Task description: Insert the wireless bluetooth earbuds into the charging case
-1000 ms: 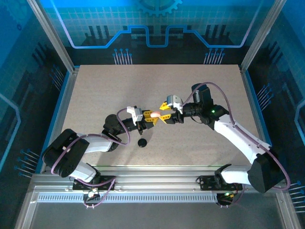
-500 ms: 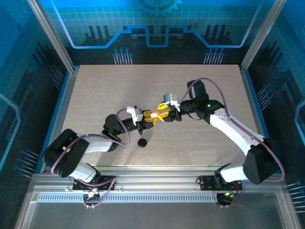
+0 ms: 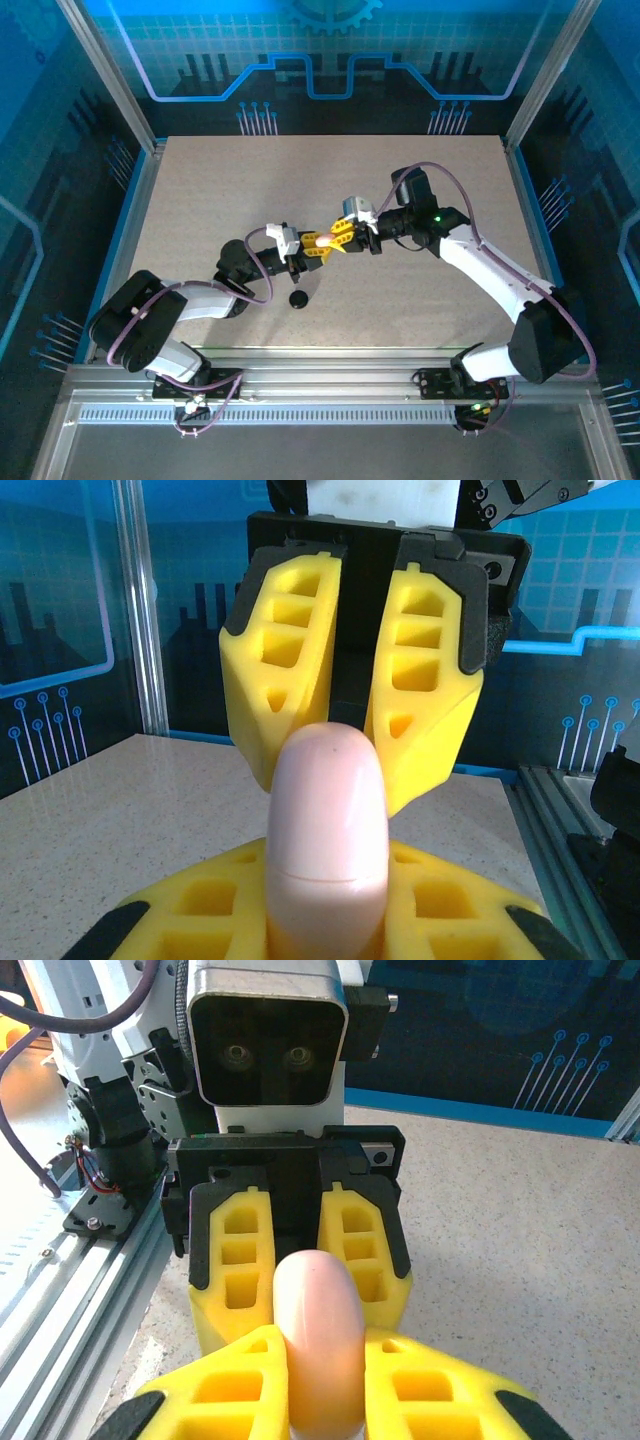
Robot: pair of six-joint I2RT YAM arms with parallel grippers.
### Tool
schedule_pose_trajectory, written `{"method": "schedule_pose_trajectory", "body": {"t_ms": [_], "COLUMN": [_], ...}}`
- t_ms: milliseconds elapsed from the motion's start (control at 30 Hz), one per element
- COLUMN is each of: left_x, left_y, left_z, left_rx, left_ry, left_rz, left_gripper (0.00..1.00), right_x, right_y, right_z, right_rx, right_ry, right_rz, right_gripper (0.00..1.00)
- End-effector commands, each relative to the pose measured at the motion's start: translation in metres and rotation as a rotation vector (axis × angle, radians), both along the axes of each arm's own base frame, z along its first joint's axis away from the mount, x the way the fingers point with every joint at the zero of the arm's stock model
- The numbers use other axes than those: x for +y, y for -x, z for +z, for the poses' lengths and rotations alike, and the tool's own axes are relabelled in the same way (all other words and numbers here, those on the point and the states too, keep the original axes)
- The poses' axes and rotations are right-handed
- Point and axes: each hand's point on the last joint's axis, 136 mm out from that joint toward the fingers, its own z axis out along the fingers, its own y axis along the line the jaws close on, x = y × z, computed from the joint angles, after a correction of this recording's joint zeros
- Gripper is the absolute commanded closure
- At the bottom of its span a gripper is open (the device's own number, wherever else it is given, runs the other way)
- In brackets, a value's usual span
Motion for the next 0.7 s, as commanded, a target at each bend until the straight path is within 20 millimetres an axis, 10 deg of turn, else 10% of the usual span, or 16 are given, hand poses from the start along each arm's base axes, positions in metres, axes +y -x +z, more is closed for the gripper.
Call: {"method": "schedule_pose_trajectory", "body": {"t_ms": [0, 200, 667], "left_x": [0.001, 0.004, 0.03], "left_y": [0.003, -0.014, -0.063], "left_z": [0.013, -0.007, -0.05], "left_rx": [-0.065, -0.024, 0.067], "left_ry": [0.021, -0.006, -0.062], "left_rz": [0.011, 0.098, 0.401], "left_gripper": [0.74, 0.48, 0.36], "right_x": [0.001, -0.013, -0.089], "right_y": [0.0, -0.025, -0.134], "right_z": [0.003, -0.006, -0.093], "right_rx": [0.002, 0.026, 0.272], "right_ry": [0.001, 0.037, 0.247], "right_rz": [0.009, -0.109, -0.677], "right_gripper": [0.92, 0.93, 0.97]}}
